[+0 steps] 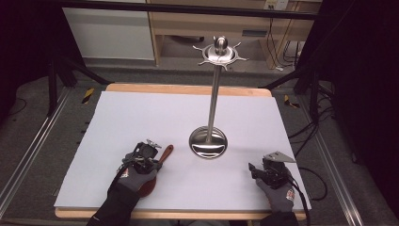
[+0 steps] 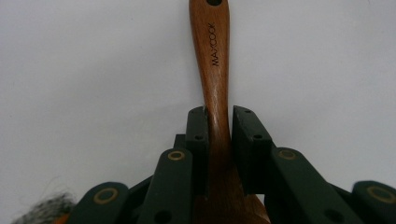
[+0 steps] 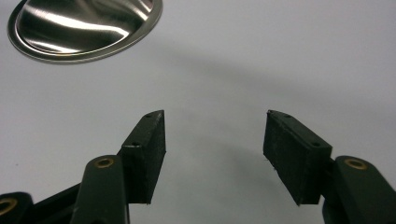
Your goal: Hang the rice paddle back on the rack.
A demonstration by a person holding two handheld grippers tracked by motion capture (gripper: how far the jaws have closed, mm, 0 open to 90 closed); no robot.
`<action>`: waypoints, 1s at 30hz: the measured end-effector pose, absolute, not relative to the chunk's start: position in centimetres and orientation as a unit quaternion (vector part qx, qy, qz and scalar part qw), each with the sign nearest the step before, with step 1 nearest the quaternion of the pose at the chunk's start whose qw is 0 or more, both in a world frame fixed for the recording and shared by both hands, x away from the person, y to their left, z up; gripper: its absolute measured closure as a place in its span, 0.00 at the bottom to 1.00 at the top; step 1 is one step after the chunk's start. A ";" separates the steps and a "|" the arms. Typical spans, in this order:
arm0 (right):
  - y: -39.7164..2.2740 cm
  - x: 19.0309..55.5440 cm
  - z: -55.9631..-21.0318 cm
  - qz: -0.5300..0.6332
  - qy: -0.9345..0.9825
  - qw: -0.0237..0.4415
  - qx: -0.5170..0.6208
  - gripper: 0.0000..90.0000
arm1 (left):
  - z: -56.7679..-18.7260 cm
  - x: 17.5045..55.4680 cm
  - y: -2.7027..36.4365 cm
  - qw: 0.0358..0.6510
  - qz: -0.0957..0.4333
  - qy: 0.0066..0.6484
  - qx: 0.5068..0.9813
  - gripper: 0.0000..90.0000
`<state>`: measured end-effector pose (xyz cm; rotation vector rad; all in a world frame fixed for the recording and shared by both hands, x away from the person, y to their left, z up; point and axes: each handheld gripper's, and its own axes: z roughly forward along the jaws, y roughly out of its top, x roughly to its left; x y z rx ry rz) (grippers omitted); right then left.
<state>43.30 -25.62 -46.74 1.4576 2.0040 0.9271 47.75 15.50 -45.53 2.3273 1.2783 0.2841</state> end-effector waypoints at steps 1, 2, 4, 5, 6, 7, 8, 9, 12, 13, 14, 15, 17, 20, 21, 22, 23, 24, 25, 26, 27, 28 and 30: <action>-25.6 43.3 -46.7 0.340 0.734 0.245 0.534 0.44 | -45.5 47.7 15.6 0.231 0.103 0.459 0.852 0.85; -25.7 43.3 -46.7 0.340 0.735 0.246 0.534 0.44 | -45.5 47.6 15.7 0.231 0.102 0.456 0.854 0.85; -25.7 43.3 -46.7 0.340 0.735 0.245 0.534 0.45 | -45.4 47.6 15.8 0.229 0.099 0.451 0.857 0.85; -25.7 43.3 -46.7 0.340 0.735 0.244 0.534 0.45 | -45.4 47.6 15.8 0.225 0.101 0.445 0.861 0.85; -25.7 43.3 -46.7 0.340 0.735 0.243 0.534 0.45 | -45.3 47.6 15.9 0.220 0.103 0.437 0.866 0.85; -25.7 43.3 -46.7 0.340 0.735 0.243 0.534 0.45 | -45.3 47.7 16.0 0.222 0.105 0.437 0.865 0.85; -25.7 43.3 -46.7 0.340 0.735 0.243 0.534 0.45 | -45.1 47.7 16.1 0.221 0.105 0.435 0.867 0.84; -25.7 43.3 -46.7 0.340 0.735 0.243 0.534 0.45 | -45.1 47.8 16.2 0.220 0.102 0.433 0.868 0.84; -25.7 43.3 -46.7 0.340 0.735 0.242 0.534 0.45 | -44.7 47.9 16.2 0.211 0.098 0.425 0.875 0.82; -25.7 43.3 -46.7 0.340 0.736 0.242 0.533 0.45 | -44.6 47.9 16.1 0.209 0.097 0.424 0.876 0.81; -25.7 43.3 -46.7 0.340 0.736 0.242 0.533 0.46 | -44.6 48.0 16.1 0.205 0.095 0.422 0.878 0.81; -25.7 43.3 -46.7 0.340 0.735 0.244 0.533 0.46 | -44.6 48.1 16.0 0.203 0.095 0.421 0.879 0.81; -25.7 43.3 -46.7 0.340 0.735 0.243 0.533 0.46 | -44.8 48.3 16.0 0.198 0.090 0.420 0.881 0.80; -25.8 43.3 -46.7 0.342 0.735 0.243 0.532 0.46 | -45.1 48.5 15.9 0.192 0.083 0.418 0.884 0.80; -25.9 43.4 -46.7 0.343 0.736 0.244 0.530 0.46 | -45.1 48.5 15.8 0.193 0.084 0.419 0.883 0.81; -25.9 43.4 -46.7 0.342 0.737 0.244 0.528 0.46 | -45.1 48.5 15.8 0.192 0.083 0.419 0.884 0.81; -25.9 43.4 -46.7 0.343 0.737 0.243 0.529 0.46 | -45.1 48.5 15.8 0.191 0.083 0.420 0.883 0.81; -25.8 43.4 -46.7 0.344 0.737 0.243 0.530 0.46 | -45.1 48.6 15.7 0.188 0.080 0.419 0.885 0.80; -25.8 43.4 -46.7 0.343 0.737 0.243 0.529 0.47 | -45.1 48.7 15.7 0.187 0.075 0.421 0.885 0.80; -25.8 43.4 -46.7 0.344 0.736 0.241 0.531 0.47 | -45.1 48.9 15.7 0.185 0.070 0.422 0.885 0.80; -25.8 43.4 -46.7 0.344 0.736 0.239 0.531 0.47 | -45.1 48.9 15.7 0.184 0.067 0.423 0.885 0.80; -25.7 43.4 -46.7 0.344 0.735 0.238 0.534 0.47 | -45.1 49.0 15.8 0.185 0.064 0.426 0.883 0.80; -25.7 43.4 -46.8 0.343 0.736 0.238 0.533 0.47 | -45.1 48.9 15.7 0.182 0.066 0.425 0.884 0.80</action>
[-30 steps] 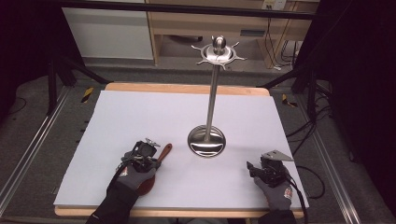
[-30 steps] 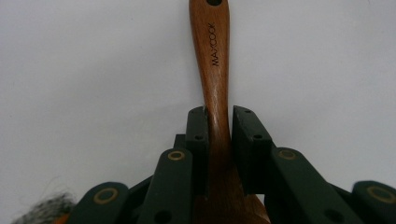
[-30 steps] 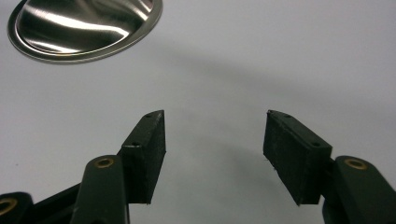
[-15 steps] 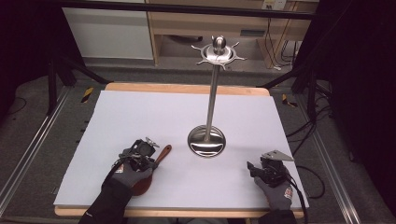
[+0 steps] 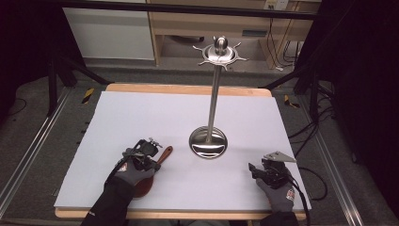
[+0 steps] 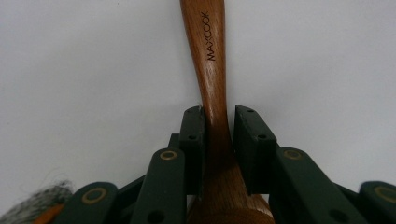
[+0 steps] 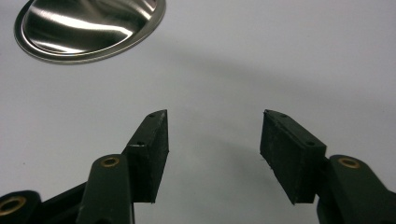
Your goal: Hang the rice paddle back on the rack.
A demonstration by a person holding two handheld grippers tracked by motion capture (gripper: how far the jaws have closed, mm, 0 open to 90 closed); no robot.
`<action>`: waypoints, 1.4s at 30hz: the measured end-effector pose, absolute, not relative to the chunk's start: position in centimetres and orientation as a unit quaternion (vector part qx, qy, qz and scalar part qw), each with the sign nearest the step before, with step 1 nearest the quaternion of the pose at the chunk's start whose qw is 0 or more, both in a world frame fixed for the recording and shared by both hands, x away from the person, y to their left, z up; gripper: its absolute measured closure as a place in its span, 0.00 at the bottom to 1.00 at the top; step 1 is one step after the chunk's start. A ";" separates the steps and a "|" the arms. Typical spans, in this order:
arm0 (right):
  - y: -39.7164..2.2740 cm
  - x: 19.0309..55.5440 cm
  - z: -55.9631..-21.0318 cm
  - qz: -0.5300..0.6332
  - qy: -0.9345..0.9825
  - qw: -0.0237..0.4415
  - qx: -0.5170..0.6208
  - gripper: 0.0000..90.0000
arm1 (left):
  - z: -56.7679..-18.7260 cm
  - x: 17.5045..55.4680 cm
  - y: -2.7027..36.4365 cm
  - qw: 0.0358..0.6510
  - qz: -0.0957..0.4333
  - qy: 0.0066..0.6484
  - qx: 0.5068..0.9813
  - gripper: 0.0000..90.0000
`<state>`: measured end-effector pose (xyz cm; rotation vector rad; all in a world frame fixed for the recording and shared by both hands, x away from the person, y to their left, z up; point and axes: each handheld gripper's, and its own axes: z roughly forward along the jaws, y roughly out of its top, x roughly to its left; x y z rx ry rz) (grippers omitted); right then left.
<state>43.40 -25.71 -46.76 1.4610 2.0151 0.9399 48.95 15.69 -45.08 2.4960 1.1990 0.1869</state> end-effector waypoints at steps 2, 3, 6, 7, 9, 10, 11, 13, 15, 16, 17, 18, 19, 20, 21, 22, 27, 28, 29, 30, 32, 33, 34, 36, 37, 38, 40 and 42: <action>-25.8 43.4 -46.8 0.342 0.737 0.239 0.531 0.47 | -45.0 49.0 15.5 0.173 0.067 0.423 0.887 0.80; -25.8 43.5 -46.8 0.342 0.737 0.238 0.532 0.47 | -45.0 49.1 15.3 0.168 0.070 0.422 0.888 0.81; -25.7 43.5 -46.8 0.342 0.736 0.237 0.534 0.47 | -44.9 49.1 14.8 0.152 0.074 0.419 0.892 0.83; -25.8 43.4 -46.8 0.342 0.736 0.237 0.534 0.47 | -44.8 49.1 14.8 0.150 0.076 0.416 0.893 0.84; -25.8 43.5 -46.8 0.343 0.737 0.238 0.531 0.47 | -44.9 49.1 14.8 0.152 0.076 0.417 0.893 0.85; -25.8 43.5 -46.8 0.342 0.736 0.237 0.534 0.47 | -44.8 49.1 14.9 0.153 0.075 0.417 0.893 0.85; -25.8 43.4 -46.8 0.344 0.736 0.234 0.534 0.47 | -44.8 49.1 14.9 0.153 0.074 0.418 0.893 0.85; -25.7 43.5 -46.8 0.342 0.736 0.234 0.535 0.47 | -44.9 49.1 14.9 0.155 0.076 0.416 0.893 0.85; -25.8 43.4 -46.8 0.342 0.735 0.233 0.537 0.47 | -44.9 49.0 14.9 0.157 0.077 0.415 0.893 0.86; -25.8 43.4 -46.8 0.343 0.734 0.234 0.537 0.47 | -44.8 49.0 14.9 0.157 0.079 0.414 0.893 0.86; -25.8 43.4 -46.8 0.343 0.734 0.233 0.538 0.47 | -44.8 48.9 14.8 0.157 0.082 0.413 0.893 0.86; -25.8 43.4 -46.8 0.343 0.734 0.233 0.538 0.47 | -44.8 48.9 14.8 0.157 0.084 0.412 0.894 0.86; -25.8 43.4 -46.8 0.344 0.734 0.231 0.538 0.47 | -44.8 48.8 14.8 0.157 0.084 0.411 0.894 0.86; -25.8 43.4 -46.8 0.344 0.735 0.231 0.537 0.47 | -44.8 48.8 14.9 0.160 0.085 0.409 0.894 0.86; -25.8 43.4 -46.8 0.344 0.734 0.232 0.538 0.47 | -44.7 48.6 14.9 0.164 0.084 0.409 0.894 0.86; -25.9 43.4 -46.7 0.344 0.735 0.234 0.536 0.47 | -44.6 48.5 14.9 0.169 0.087 0.409 0.893 0.86; -25.9 43.4 -46.7 0.345 0.734 0.235 0.536 0.47 | -43.8 47.9 15.6 0.193 0.099 0.408 0.887 0.86; -25.9 43.4 -46.7 0.346 0.733 0.234 0.537 0.47 | -43.5 47.7 15.7 0.197 0.102 0.406 0.886 0.86; -25.9 43.4 -46.7 0.345 0.734 0.235 0.536 0.47 | -43.4 47.6 15.8 0.201 0.104 0.406 0.885 0.86; -25.9 43.4 -46.7 0.346 0.734 0.235 0.535 0.47 | -43.2 47.4 15.9 0.208 0.107 0.406 0.883 0.86; -25.9 43.4 -46.7 0.345 0.734 0.236 0.536 0.47 | -42.9 47.0 16.1 0.217 0.111 0.405 0.881 0.86; -25.9 43.4 -46.7 0.346 0.734 0.235 0.536 0.47 | -42.7 46.9 16.2 0.223 0.112 0.403 0.880 0.86; -25.9 43.4 -46.7 0.346 0.734 0.235 0.535 0.47 | -42.5 46.8 16.3 0.226 0.114 0.402 0.880 0.86; -25.9 43.4 -46.7 0.346 0.733 0.235 0.536 0.47 | -42.3 46.5 16.5 0.233 0.117 0.400 0.879 0.86; -25.9 43.4 -46.7 0.347 0.733 0.234 0.537 0.47 | -42.2 46.3 16.6 0.238 0.120 0.399 0.877 0.86; -25.9 43.3 -46.6 0.348 0.733 0.232 0.537 0.47 | -42.0 46.2 16.7 0.242 0.121 0.399 0.876 0.86; -25.9 43.4 -46.7 0.347 0.733 0.235 0.536 0.47 | -41.8 46.0 16.9 0.249 0.125 0.400 0.874 0.86; -25.9 43.4 -46.7 0.347 0.733 0.235 0.536 0.47 | -41.5 45.8 17.2 0.257 0.132 0.398 0.871 0.86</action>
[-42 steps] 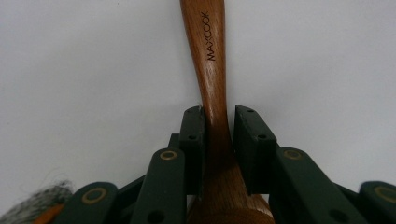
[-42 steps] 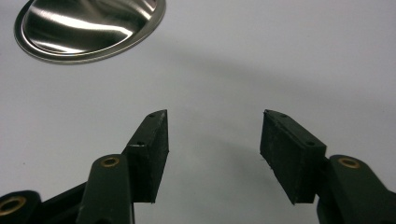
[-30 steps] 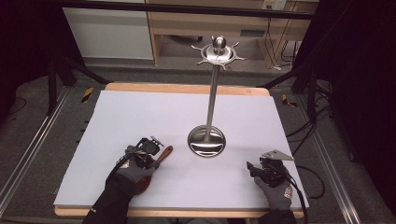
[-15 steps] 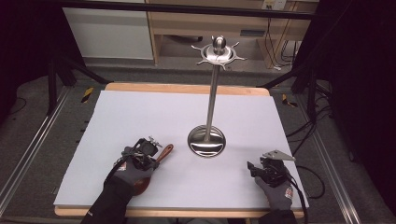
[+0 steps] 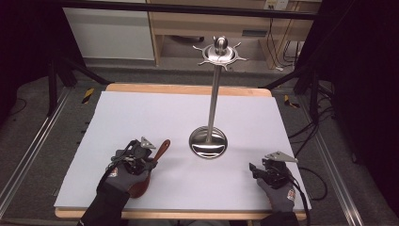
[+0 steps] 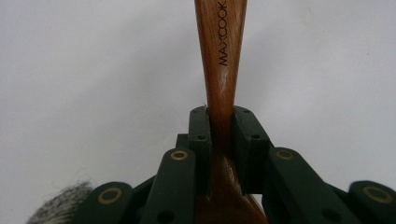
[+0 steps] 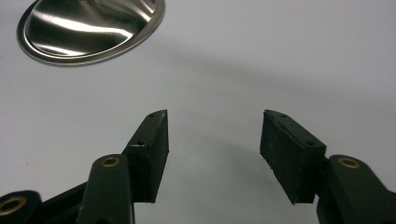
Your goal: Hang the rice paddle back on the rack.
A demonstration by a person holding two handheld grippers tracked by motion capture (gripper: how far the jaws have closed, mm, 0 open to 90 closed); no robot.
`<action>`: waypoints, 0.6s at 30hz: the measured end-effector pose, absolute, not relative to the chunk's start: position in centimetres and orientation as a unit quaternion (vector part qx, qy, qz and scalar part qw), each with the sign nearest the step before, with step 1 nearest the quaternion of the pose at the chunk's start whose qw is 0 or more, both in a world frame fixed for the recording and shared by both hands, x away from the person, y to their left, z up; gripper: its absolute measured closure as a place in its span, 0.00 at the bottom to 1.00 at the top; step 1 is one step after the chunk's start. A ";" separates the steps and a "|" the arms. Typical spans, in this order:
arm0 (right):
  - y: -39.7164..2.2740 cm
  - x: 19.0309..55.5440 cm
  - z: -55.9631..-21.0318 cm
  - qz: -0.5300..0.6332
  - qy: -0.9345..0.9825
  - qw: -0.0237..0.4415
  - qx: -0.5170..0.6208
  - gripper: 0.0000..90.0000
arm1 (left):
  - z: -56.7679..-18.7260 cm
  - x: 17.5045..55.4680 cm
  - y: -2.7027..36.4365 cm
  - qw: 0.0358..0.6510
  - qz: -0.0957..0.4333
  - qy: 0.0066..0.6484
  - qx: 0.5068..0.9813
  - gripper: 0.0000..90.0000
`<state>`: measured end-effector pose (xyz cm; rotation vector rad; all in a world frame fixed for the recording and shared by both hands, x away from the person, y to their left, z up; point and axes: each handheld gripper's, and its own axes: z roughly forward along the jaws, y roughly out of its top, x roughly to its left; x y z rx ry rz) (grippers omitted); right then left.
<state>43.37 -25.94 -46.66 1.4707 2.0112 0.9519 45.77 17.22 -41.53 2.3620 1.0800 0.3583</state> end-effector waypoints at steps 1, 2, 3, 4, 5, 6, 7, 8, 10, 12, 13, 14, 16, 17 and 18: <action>-25.9 43.4 -46.7 0.347 0.733 0.235 0.536 0.47 | -41.4 45.7 17.3 0.261 0.133 0.399 0.869 0.87; -25.9 43.4 -46.7 0.347 0.733 0.235 0.536 0.47 | -41.4 45.7 17.3 0.261 0.133 0.399 0.869 0.87; -26.0 43.4 -46.7 0.347 0.733 0.236 0.535 0.47 | -41.1 45.3 17.6 0.271 0.139 0.400 0.864 0.87; -26.0 43.4 -46.6 0.347 0.733 0.236 0.535 0.47 | -41.0 45.2 17.7 0.276 0.143 0.399 0.863 0.87; -26.0 43.4 -46.6 0.347 0.733 0.235 0.535 0.47 | -40.9 45.1 17.9 0.279 0.145 0.399 0.862 0.87; -26.0 43.4 -46.6 0.347 0.733 0.236 0.535 0.47 | -40.7 45.0 18.0 0.283 0.146 0.399 0.860 0.87; -26.0 43.4 -46.6 0.347 0.733 0.236 0.535 0.47 | -40.5 44.8 18.2 0.288 0.147 0.399 0.858 0.87; -26.0 43.3 -46.6 0.348 0.733 0.235 0.536 0.47 | -40.3 44.7 18.3 0.296 0.149 0.400 0.855 0.87; -26.0 43.3 -46.6 0.348 0.733 0.235 0.536 0.47 | -39.9 44.4 18.6 0.306 0.154 0.400 0.850 0.87; -26.0 43.3 -46.6 0.349 0.733 0.234 0.535 0.47 | -39.6 44.2 18.9 0.316 0.155 0.399 0.846 0.87; -26.0 43.3 -46.6 0.349 0.733 0.234 0.535 0.47 | -39.4 44.1 19.1 0.320 0.158 0.399 0.844 0.87; -26.0 43.3 -46.6 0.350 0.732 0.234 0.536 0.47 | -39.2 44.0 19.2 0.327 0.164 0.398 0.841 0.87; -26.0 43.3 -46.6 0.349 0.732 0.237 0.536 0.47 | -38.9 43.8 19.4 0.340 0.169 0.402 0.833 0.87; -26.0 43.3 -46.6 0.349 0.731 0.237 0.536 0.47 | -38.8 43.8 19.5 0.346 0.172 0.402 0.830 0.87; -26.0 43.3 -46.6 0.351 0.731 0.235 0.536 0.47 | -38.6 43.7 19.5 0.350 0.175 0.402 0.828 0.87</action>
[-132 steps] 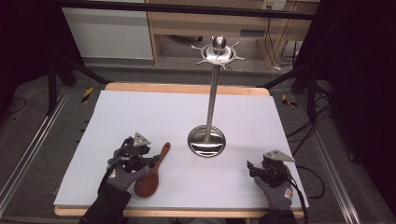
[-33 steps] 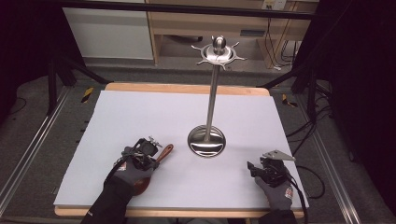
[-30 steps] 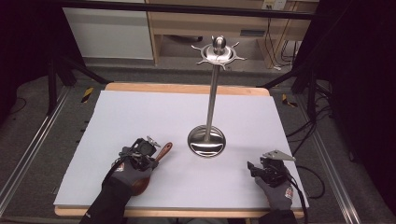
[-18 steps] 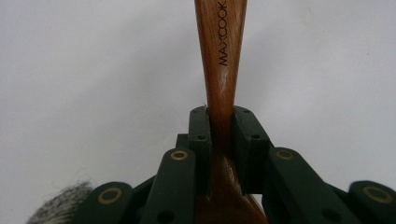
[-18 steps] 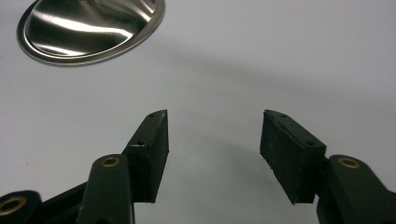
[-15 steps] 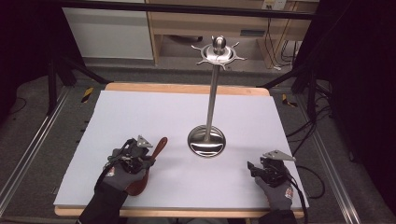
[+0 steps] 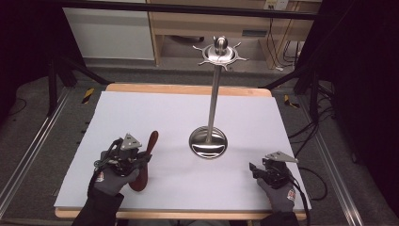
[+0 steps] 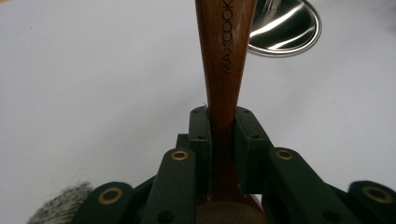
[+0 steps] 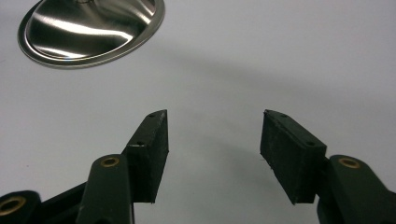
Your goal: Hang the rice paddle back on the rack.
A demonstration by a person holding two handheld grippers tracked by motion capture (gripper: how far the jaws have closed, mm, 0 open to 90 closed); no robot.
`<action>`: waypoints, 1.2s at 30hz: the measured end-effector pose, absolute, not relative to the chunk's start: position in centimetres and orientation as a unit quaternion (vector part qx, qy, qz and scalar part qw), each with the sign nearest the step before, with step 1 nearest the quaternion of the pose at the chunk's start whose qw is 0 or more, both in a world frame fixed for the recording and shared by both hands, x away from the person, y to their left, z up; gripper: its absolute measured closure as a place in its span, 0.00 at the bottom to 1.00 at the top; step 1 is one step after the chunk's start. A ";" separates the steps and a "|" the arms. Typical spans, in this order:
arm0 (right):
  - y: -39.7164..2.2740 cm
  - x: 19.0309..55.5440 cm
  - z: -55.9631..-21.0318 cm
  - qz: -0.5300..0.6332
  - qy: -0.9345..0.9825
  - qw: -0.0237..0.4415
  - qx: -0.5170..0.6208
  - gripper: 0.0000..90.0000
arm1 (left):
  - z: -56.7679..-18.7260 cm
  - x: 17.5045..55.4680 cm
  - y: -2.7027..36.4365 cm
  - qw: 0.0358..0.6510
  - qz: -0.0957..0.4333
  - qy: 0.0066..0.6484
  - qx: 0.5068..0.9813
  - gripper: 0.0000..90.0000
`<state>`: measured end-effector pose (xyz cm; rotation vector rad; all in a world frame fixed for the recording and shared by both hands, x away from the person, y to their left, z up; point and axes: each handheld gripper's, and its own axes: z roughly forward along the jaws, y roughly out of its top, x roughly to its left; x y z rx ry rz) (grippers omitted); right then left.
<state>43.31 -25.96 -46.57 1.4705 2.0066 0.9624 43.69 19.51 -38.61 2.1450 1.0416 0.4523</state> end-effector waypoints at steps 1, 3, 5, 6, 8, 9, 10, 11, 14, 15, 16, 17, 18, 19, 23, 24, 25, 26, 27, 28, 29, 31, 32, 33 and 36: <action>-26.0 43.3 -46.6 0.350 0.731 0.237 0.536 0.47 | -38.4 43.6 19.6 0.354 0.179 0.400 0.826 0.87; -26.0 43.3 -46.6 0.350 0.731 0.238 0.535 0.47 | -38.1 43.5 19.7 0.368 0.186 0.402 0.818 0.87; -26.0 43.3 -46.6 0.351 0.731 0.238 0.535 0.46 | -37.8 43.5 19.7 0.385 0.194 0.405 0.807 0.87; -26.0 43.3 -46.6 0.351 0.731 0.237 0.535 0.46 | -37.6 43.5 19.8 0.392 0.199 0.404 0.802 0.87; -26.0 43.3 -46.6 0.351 0.730 0.237 0.536 0.46 | -37.3 43.5 19.8 0.406 0.204 0.405 0.794 0.87; -26.0 43.3 -46.6 0.351 0.730 0.238 0.536 0.46 | -37.1 43.5 19.9 0.406 0.204 0.404 0.794 0.87; -25.9 43.3 -46.6 0.351 0.730 0.238 0.536 0.46 | -37.0 43.5 19.8 0.411 0.207 0.403 0.791 0.87; -25.9 43.3 -46.6 0.351 0.730 0.239 0.536 0.45 | -36.8 43.5 19.8 0.417 0.210 0.404 0.787 0.87; -25.9 43.3 -46.6 0.352 0.730 0.241 0.535 0.45 | -36.3 43.5 19.6 0.427 0.214 0.401 0.782 0.87; -25.9 43.3 -46.6 0.352 0.729 0.242 0.535 0.45 | -36.2 43.5 19.5 0.432 0.217 0.400 0.778 0.87; -25.9 43.3 -46.6 0.353 0.728 0.242 0.535 0.45 | -36.1 43.5 19.5 0.433 0.218 0.399 0.778 0.87; -25.9 43.3 -46.6 0.354 0.728 0.242 0.534 0.45 | -35.9 43.5 19.4 0.438 0.219 0.399 0.775 0.87; -25.9 43.3 -46.6 0.354 0.728 0.243 0.534 0.45 | -35.7 43.5 19.4 0.442 0.221 0.397 0.773 0.87; -25.9 43.3 -46.6 0.353 0.728 0.245 0.533 0.44 | -35.5 43.5 19.4 0.446 0.221 0.396 0.771 0.87; -25.9 43.3 -46.7 0.354 0.727 0.248 0.534 0.43 | -34.5 43.6 19.2 0.462 0.228 0.393 0.762 0.87; -25.9 43.3 -46.7 0.353 0.727 0.249 0.534 0.43 | -34.2 43.6 19.2 0.467 0.228 0.391 0.759 0.87; -25.9 43.3 -46.7 0.354 0.727 0.249 0.534 0.43 | -34.0 43.6 19.1 0.470 0.229 0.390 0.758 0.87; -25.9 43.3 -46.7 0.354 0.727 0.249 0.534 0.43 | -33.7 43.6 19.1 0.475 0.230 0.390 0.755 0.87; -25.9 43.3 -46.7 0.354 0.726 0.250 0.534 0.43 | -33.5 43.6 19.0 0.478 0.230 0.389 0.754 0.87; -25.9 43.3 -46.7 0.354 0.726 0.250 0.534 0.43 | -33.2 43.6 18.9 0.481 0.231 0.387 0.752 0.87; -25.9 43.3 -46.7 0.354 0.726 0.251 0.533 0.42 | -33.1 43.7 18.9 0.483 0.231 0.386 0.751 0.87; -26.0 43.3 -46.7 0.353 0.726 0.252 0.533 0.42 | -32.7 43.7 18.7 0.488 0.232 0.382 0.750 0.87; -25.9 43.3 -46.7 0.353 0.726 0.252 0.533 0.42 | -32.4 43.7 18.6 0.490 0.232 0.381 0.749 0.87; -25.9 43.3 -46.7 0.352 0.725 0.253 0.535 0.42 | -32.3 43.7 18.6 0.491 0.233 0.379 0.749 0.87; -26.0 43.4 -46.7 0.352 0.726 0.255 0.533 0.42 | -31.7 43.8 18.3 0.498 0.232 0.374 0.747 0.87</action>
